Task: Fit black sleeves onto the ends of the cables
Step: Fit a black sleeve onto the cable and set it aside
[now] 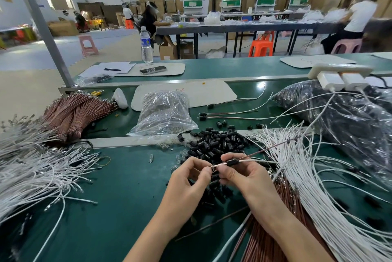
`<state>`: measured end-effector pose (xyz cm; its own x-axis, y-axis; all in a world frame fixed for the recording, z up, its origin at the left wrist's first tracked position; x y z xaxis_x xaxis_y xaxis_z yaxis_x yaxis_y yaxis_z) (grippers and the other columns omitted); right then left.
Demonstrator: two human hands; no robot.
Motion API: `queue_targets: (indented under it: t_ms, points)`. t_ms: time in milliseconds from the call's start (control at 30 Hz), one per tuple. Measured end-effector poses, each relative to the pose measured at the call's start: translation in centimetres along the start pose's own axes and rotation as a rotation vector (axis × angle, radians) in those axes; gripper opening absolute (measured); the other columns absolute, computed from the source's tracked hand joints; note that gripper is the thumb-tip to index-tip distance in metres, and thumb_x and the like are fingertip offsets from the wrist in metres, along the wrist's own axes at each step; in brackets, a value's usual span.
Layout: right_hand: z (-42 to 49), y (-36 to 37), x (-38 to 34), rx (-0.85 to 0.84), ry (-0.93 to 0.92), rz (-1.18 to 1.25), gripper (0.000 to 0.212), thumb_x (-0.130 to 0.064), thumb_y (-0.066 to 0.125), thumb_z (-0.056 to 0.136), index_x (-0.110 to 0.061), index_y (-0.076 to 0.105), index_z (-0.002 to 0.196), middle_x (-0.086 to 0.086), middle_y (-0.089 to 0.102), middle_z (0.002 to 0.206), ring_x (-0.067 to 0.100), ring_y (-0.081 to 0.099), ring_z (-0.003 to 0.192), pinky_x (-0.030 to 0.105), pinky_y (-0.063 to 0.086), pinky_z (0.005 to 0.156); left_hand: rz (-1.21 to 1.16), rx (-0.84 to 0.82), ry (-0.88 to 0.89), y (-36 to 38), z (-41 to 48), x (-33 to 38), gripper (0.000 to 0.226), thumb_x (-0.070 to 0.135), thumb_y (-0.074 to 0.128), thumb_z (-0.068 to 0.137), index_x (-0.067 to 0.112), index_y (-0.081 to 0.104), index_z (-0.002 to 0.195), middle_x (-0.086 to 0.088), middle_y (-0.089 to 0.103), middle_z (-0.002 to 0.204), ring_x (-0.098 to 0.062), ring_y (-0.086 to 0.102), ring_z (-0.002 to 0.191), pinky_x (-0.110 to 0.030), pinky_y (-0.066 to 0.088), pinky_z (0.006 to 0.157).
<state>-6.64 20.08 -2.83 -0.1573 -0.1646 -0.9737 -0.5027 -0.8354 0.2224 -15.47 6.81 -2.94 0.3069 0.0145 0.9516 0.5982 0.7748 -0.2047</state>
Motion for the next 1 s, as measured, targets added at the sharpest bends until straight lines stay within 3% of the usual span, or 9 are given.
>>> queue_targets:
  t_ms: [300,667,867,1000]
  points:
    - [-0.1,0.0,-0.4,0.025,-0.036,-0.030,0.020,-0.021,0.078,0.078,-0.032,0.077,0.095,0.005,0.078,0.091,0.012,0.075,0.087,0.019,0.057,0.074,-0.040,-0.072,0.014,-0.1,-0.1,0.1,0.008,0.033,0.060,0.093,0.030,0.066,0.088,-0.005,0.068,0.084,-0.029,0.062,0.086,-0.037,0.050,0.079]
    - [-0.2,-0.1,-0.6,0.026,-0.063,-0.048,0.024,-0.026,0.081,0.076,-0.034,0.077,0.099,0.005,0.079,0.096,0.014,0.075,0.087,0.017,0.056,0.076,0.017,-0.091,-0.006,-0.1,0.3,-0.4,0.014,0.025,0.062,0.100,0.034,0.066,0.089,0.009,0.069,0.083,-0.010,0.064,0.081,-0.021,0.050,0.076]
    - [0.0,0.0,0.0,-0.016,0.014,-0.025,0.022,-0.030,0.079,0.077,-0.030,0.079,0.099,0.007,0.079,0.094,0.016,0.075,0.092,0.020,0.057,0.077,0.042,-0.061,0.002,0.1,0.3,-0.9,0.015,0.023,0.063,0.101,0.035,0.068,0.093,0.006,0.072,0.089,-0.017,0.067,0.087,-0.030,0.055,0.081]
    - [0.0,0.1,0.5,-0.056,0.074,-0.033,0.023,-0.033,0.077,0.077,-0.029,0.081,0.099,0.007,0.079,0.094,0.016,0.075,0.093,0.021,0.058,0.078,0.092,-0.039,0.039,0.2,0.2,-0.8,0.012,0.022,0.064,0.100,0.031,0.069,0.094,0.014,0.073,0.089,-0.004,0.067,0.086,-0.014,0.048,0.076]
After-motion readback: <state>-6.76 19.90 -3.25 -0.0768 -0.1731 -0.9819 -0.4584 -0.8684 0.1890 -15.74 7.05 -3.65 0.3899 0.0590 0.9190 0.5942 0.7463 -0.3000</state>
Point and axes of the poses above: each hand's wrist, its own z-axis towards the middle knuckle, its own y-axis out of the palm, x = y × z, the point moved 4 cm from there along z, towards the middle knuckle
